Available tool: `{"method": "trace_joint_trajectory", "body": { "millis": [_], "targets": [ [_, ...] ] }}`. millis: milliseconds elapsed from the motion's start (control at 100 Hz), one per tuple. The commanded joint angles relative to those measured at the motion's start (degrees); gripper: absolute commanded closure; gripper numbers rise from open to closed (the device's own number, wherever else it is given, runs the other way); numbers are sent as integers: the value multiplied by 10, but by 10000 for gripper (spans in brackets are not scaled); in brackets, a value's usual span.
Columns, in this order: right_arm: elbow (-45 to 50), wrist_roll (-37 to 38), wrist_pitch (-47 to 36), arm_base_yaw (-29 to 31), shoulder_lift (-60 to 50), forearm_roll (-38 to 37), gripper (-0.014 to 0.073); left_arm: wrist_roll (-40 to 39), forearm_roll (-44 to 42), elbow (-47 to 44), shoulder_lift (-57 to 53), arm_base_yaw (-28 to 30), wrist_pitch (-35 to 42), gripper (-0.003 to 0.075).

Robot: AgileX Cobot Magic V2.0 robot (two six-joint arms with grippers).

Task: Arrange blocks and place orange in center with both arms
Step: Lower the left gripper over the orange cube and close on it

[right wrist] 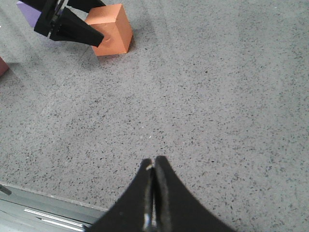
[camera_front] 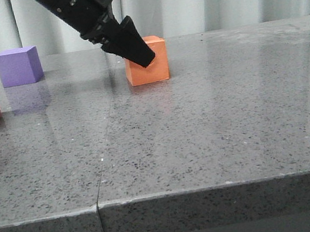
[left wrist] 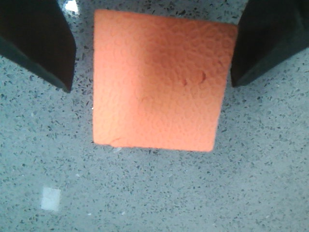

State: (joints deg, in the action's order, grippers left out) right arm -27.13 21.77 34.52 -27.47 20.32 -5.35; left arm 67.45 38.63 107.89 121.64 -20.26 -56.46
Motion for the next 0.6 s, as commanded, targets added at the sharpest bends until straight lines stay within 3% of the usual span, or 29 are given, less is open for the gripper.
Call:
{"method": "trace_joint_trajectory", "body": {
  "millis": [0,250,590],
  "targets": [
    [-14,-4,-41,1,4,-9,578,0,33,20,-34,-5,11,151],
    [-14,-4,-41,1,4,-9,578,0,33,20,-34,-5,11,404],
    [-14,-4,-41,1,4,-9,578,0,33,21,-38,-5,11,426]
  ]
}}
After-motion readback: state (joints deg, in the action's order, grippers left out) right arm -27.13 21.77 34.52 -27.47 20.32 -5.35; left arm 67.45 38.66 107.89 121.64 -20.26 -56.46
